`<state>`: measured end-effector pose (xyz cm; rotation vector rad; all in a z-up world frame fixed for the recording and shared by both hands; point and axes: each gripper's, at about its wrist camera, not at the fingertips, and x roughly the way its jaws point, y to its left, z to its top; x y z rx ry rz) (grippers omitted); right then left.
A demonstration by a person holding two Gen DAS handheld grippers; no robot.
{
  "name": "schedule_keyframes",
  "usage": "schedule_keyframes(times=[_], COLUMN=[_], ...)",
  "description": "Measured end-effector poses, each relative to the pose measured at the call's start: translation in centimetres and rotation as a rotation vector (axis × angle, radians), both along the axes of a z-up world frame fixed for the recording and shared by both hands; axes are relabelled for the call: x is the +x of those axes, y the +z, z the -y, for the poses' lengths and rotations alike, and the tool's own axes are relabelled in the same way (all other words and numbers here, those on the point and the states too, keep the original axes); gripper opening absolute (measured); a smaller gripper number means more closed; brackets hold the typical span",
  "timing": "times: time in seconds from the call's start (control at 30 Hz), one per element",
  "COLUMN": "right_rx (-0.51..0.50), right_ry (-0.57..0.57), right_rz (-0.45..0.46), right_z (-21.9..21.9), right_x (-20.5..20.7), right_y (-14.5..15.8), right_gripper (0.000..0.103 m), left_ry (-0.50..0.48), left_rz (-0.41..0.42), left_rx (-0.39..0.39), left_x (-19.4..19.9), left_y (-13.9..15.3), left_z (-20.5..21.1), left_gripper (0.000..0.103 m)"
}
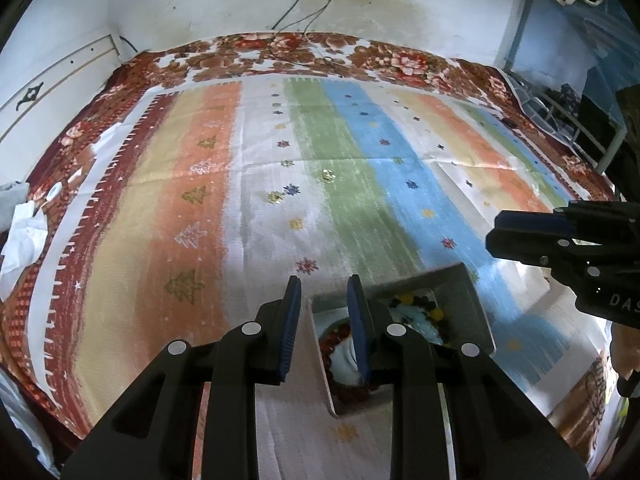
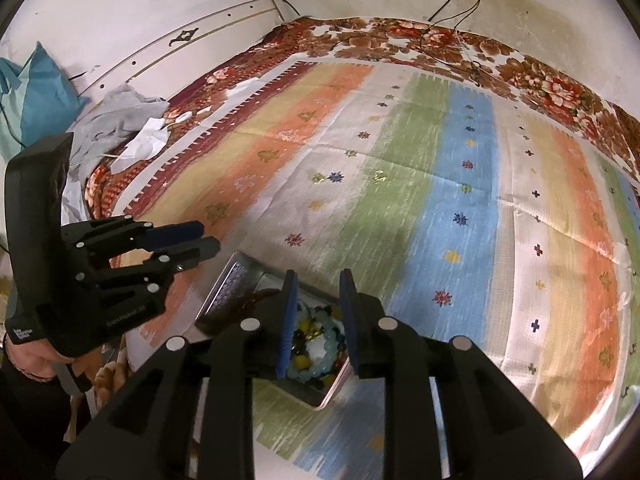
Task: Organize jewelry
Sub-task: 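Move the left tool to one gold earring while the right tool approaches the other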
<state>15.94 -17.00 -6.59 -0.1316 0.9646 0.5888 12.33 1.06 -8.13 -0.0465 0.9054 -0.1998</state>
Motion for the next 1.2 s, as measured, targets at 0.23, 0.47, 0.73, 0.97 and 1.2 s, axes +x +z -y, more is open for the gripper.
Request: schedule_keyframes(times=[0.23, 0.47, 0.73, 0.97, 1.2], right_rx=[-0.003, 0.005, 0.016, 0.012, -0.004], right_ry=[-0.025, -0.018, -0.042, -0.030, -0.024], right_rz=[-0.007, -0.007, -0.039, -0.070, -0.086], right_z=[0.0, -0.2, -0.1, -1.1, -1.6], right_x=[3.1, 5.8, 8.4, 11.3, 13.4], right_y=[-0.5, -0.9, -2.9, -5.2, -6.7], right_gripper=[0.035, 0.036, 0.036, 0.036, 0.036], left_ry=[0.011, 0.022, 0.035, 0.028, 0.033], left_rz=[-0.011, -0.035, -0.063, -0.077, -0.103], left_rx=[-0.006, -0.014, -0.020, -0.026, -0.015], left_x=[2.5, 4.9, 6.8, 8.6, 10.6], left_y=[-0.3, -1.0, -2.3, -3.3, -5.2], left_z=[-0.8, -1.5, -1.9, -2.1, -2.5], left_gripper=[0.023, 0.023, 0.023, 0.023, 0.022])
